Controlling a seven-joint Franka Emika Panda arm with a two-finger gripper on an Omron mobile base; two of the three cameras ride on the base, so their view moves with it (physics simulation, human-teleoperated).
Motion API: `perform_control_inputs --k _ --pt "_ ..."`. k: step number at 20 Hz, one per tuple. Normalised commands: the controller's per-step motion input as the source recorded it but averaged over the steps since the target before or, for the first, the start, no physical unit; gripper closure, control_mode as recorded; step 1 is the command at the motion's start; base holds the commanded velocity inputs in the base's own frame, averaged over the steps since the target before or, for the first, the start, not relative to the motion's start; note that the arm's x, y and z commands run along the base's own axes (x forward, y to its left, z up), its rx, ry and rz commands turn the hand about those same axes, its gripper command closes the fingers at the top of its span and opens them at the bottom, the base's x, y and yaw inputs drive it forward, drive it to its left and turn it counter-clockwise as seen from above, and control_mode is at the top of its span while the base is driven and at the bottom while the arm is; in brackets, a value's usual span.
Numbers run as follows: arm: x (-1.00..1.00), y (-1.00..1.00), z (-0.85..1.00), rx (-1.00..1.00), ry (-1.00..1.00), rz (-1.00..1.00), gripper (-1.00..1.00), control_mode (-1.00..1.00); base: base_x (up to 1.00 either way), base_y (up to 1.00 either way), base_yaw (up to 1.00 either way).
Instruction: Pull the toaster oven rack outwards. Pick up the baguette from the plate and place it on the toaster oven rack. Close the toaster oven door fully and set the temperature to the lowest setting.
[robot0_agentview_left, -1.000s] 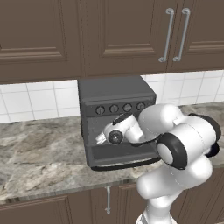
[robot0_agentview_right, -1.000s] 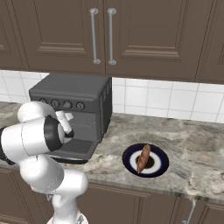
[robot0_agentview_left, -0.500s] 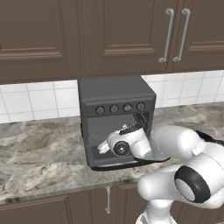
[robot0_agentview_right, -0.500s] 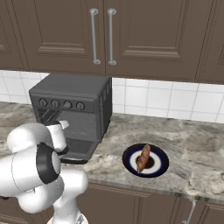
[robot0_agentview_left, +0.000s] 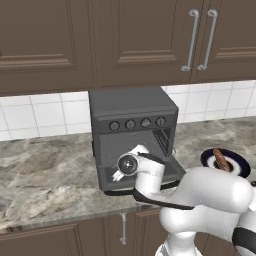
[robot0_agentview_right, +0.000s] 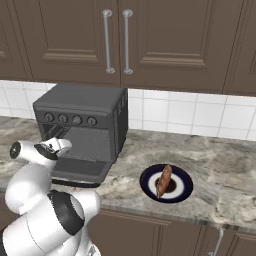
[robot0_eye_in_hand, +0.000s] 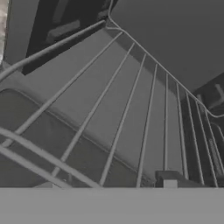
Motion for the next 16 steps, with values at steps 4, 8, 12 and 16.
perform_control_inputs --k 4,8,12,16 --pt "-0.61 -0.23 -0.96 -0.08 0.63 -0.13 1.00 -1.00 0.00 0.00 0.00" --pt "-0.73 -0.30 -1.00 -0.04 0.94 -0.15 1.00 -1.00 0.00 0.00 0.00" --pt "-0.78 -0.29 -1.00 -0.07 0.97 -0.18 1.00 -1.00 0.00 0.00 0.00" --pt "-0.93 -0.27 -1.00 -0.12 0.97 -0.19 1.00 -1.00 0.00 0.00 0.00"
